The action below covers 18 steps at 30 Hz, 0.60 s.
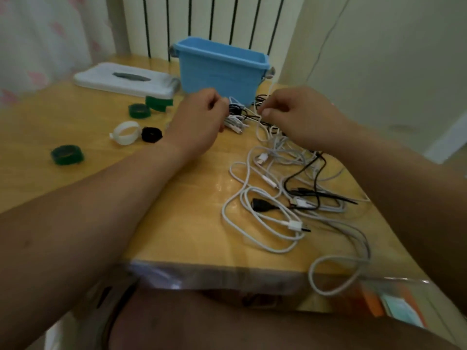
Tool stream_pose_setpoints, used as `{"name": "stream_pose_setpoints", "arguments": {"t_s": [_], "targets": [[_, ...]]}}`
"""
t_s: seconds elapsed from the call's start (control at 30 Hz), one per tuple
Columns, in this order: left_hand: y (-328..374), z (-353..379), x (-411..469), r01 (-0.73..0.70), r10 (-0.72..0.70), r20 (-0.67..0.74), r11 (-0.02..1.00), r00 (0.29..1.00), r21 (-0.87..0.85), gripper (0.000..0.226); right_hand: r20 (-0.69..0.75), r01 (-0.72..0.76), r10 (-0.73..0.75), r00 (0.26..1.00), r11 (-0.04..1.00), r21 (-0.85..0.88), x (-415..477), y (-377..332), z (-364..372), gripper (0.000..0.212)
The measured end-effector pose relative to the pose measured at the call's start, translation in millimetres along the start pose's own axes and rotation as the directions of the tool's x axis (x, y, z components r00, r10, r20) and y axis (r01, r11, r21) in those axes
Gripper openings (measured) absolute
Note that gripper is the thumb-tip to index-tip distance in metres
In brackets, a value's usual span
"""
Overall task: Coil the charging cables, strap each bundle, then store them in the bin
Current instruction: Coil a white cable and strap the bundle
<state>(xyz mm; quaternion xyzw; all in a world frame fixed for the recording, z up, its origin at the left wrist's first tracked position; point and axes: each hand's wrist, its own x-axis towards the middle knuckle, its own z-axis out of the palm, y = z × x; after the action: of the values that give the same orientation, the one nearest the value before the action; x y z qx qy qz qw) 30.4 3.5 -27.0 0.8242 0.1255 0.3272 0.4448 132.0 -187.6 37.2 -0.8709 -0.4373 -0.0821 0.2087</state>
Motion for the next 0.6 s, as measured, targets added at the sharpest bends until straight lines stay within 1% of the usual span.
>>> {"name": "stream_pose_setpoints", "arguments": {"t_s": [0.1,0.23,0.37,0.4,0.47,0.53,0.6], "targets": [[0,-2,-3,-0.029,0.029,0.009,0.999,1.000,0.024,0.035,0.054,0.020,-0.020,0.998,1.000,-0.005,-26,3,-5,0.019],[0,-4,-6,-0.064,0.064,0.009,0.997,0.998,0.051,0.033,0.162,0.037,-0.037,0.986,0.999,0.001,-56,2,-14,0.011],[0,-3,-10,-0.076,0.074,0.029,0.995,0.997,0.066,0.033,0.162,0.057,-0.058,0.985,0.998,0.011,-82,0,-27,0.006],[0,-2,-10,-0.075,0.073,0.031,0.995,0.997,0.066,0.034,0.191,0.056,-0.061,0.980,0.998,0.035,-88,-1,-32,0.007],[-1,-1,-11,-0.079,0.077,0.033,0.994,0.997,0.069,0.035,0.322,0.054,-0.074,0.944,0.996,0.070,-98,-5,-38,0.015],[-1,-1,-11,-0.089,0.086,0.037,0.994,0.996,0.067,0.036,0.469,0.058,-0.086,0.879,0.996,0.075,-106,-9,-38,0.022],[-2,-1,-11,-0.088,0.086,0.040,0.994,0.996,0.061,0.036,0.589,0.072,-0.089,0.804,0.996,0.053,-112,-11,-31,0.022]]}}
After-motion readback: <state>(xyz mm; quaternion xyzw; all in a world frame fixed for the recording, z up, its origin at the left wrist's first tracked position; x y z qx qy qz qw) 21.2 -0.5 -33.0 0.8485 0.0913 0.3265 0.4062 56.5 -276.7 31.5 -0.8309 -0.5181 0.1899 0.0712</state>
